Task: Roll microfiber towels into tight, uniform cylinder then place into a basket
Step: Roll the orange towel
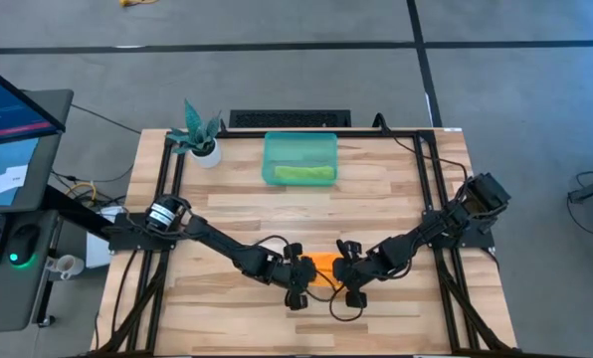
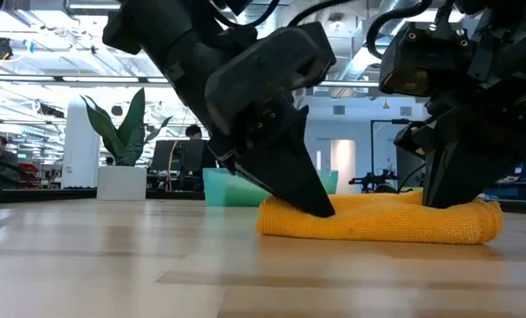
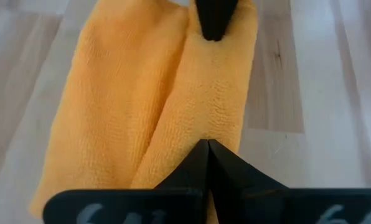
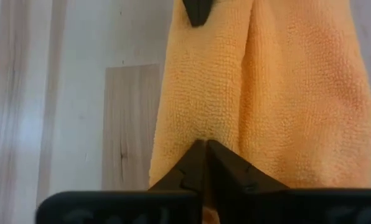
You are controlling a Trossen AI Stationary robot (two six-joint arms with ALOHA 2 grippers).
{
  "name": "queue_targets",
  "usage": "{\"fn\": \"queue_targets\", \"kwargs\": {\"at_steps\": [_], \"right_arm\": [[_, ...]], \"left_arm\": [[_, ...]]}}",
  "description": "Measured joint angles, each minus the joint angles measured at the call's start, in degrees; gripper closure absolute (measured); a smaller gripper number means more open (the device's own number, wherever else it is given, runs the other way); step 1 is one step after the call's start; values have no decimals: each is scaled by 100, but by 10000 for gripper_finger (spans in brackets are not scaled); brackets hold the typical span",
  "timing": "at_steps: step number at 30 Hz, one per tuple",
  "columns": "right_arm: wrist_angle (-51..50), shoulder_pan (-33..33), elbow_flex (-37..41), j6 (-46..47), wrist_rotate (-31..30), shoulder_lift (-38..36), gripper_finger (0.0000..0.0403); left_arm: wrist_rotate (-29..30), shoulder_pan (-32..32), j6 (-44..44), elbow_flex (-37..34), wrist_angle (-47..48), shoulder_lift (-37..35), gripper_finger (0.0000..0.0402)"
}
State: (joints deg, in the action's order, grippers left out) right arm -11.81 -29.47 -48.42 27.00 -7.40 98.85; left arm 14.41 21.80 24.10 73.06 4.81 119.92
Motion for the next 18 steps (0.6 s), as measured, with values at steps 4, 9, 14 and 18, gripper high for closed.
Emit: {"fn": "queue_targets", "kwargs": {"at_steps": [4, 9, 14, 18], "right_arm": [[8, 2, 1, 7, 0, 0, 331], [3, 60, 0, 44, -10, -2, 292], [-36, 184, 2, 155, 70, -46, 273], [-276, 235, 2, 154, 180, -182, 274]], "left_arm": [[-316, -77, 945, 2, 125, -2, 401], [-605, -160, 1159, 9, 241, 68, 401], [-675, -196, 1168, 7, 169, 160, 401], [-675, -217, 1059, 4, 169, 164, 401]]}}
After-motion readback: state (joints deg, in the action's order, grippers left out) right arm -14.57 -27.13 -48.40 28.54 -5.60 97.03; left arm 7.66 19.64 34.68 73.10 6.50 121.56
